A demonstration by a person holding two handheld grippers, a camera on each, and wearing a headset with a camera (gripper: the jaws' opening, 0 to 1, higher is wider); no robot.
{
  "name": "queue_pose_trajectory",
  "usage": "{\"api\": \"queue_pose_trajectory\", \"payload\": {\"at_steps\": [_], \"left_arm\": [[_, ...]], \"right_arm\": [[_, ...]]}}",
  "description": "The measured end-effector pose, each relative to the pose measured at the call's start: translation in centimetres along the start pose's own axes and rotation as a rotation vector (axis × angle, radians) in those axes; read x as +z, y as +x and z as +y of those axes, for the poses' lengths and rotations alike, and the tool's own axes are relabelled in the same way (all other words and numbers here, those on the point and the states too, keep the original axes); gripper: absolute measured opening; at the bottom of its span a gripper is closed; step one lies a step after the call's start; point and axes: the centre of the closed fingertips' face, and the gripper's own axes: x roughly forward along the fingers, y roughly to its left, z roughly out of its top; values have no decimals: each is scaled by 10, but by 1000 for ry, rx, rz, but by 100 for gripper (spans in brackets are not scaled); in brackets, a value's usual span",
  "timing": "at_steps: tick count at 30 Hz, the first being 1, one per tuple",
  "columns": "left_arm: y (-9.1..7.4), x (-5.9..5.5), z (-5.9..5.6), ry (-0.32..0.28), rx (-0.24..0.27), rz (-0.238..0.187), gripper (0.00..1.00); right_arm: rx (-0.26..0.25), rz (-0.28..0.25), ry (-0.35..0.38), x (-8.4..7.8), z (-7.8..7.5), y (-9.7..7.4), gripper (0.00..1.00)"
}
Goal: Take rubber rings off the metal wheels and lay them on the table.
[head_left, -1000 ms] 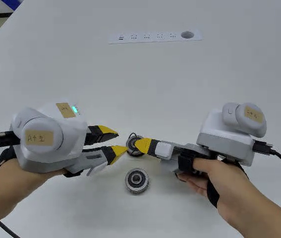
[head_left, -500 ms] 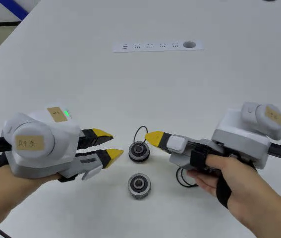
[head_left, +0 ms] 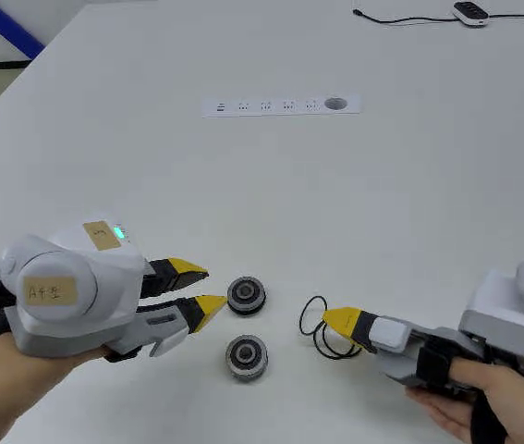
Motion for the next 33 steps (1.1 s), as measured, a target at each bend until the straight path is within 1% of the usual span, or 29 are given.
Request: {"api": "queue_pose_trajectory", "payload": {"at_steps": [3, 7, 15, 21, 24, 26, 33], "left_arm": [[-1, -1, 0, 2, 0, 1, 21], [-3, 0, -1, 2, 1, -1, 21], [-6, 1, 0, 5, 6, 0, 21], [-5, 0, -1, 8, 4, 1, 21], [-4, 1, -1, 10, 2, 1, 21], [-4, 1, -1, 10, 1, 2, 21], [-2, 0, -2, 18, -8, 9, 20]], "right_arm": [[-10, -10, 10, 0, -3, -5, 2], [-28, -14, 18, 0, -9, -9, 2], [-54, -27, 27, -1, -17, -16, 2], [-110, -18, 40, -6, -29, -21, 2], [-124, -20, 28, -7, -31, -22, 3], [-138, -23, 10, -6, -32, -23, 8], [-174, -29, -57, -1, -35, -28, 8]]}}
